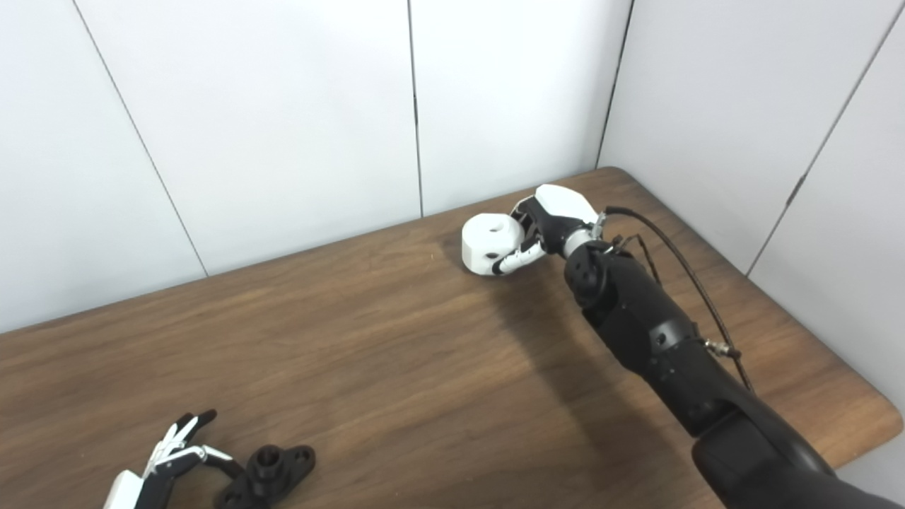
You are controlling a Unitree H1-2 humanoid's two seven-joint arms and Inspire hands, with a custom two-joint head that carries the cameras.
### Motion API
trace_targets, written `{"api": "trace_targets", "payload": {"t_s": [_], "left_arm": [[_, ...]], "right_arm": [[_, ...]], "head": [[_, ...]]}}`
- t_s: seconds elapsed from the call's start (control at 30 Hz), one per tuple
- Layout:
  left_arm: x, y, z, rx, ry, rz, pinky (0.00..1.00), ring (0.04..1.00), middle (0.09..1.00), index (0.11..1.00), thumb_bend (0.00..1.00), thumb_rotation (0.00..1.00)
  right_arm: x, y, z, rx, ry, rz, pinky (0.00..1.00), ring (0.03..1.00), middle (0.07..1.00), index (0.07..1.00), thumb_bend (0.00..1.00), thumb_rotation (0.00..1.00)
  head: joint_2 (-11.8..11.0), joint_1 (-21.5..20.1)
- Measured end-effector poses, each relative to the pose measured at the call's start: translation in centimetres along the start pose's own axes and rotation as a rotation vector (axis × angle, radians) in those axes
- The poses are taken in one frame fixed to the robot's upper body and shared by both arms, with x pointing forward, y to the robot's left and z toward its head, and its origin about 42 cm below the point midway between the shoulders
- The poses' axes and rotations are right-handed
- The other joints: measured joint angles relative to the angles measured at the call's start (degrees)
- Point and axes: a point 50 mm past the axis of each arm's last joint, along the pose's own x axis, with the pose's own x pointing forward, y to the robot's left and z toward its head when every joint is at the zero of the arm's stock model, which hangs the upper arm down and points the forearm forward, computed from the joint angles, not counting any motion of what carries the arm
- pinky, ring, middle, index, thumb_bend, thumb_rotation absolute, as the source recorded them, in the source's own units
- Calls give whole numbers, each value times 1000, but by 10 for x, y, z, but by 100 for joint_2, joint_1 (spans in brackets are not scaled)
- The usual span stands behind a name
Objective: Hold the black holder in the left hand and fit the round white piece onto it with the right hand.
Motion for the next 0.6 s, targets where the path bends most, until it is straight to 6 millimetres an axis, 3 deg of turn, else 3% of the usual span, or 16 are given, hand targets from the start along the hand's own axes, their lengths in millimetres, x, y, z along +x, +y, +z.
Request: {"api": "trace_targets", "payload": {"t_s": [0.07,0.13,0.17,0.37,0.6], "left_arm": [[0,0,0,0,0,0,1000,1000,929,481,515,36],[0,0,0,0,0,0,1000,1000,927,481,515,36],[0,0,0,0,0,0,1000,1000,927,481,515,36],[0,0,0,1,0,0,1000,1000,926,481,515,36],[0,0,0,1,0,0,1000,1000,925,481,515,36]], "right_arm": [[0,0,1,0,-5,-3,427,501,578,523,505,174],[1,-2,2,1,-12,-15,392,464,545,502,500,154],[1,-2,3,0,-17,-18,377,448,531,497,499,149],[3,0,1,-5,-45,-24,486,568,625,493,497,142],[4,1,-5,10,-44,-33,411,497,582,492,497,142]], "head": [[0,-9],[0,-18],[0,-18],[-9,-26],[-9,-18]]}}
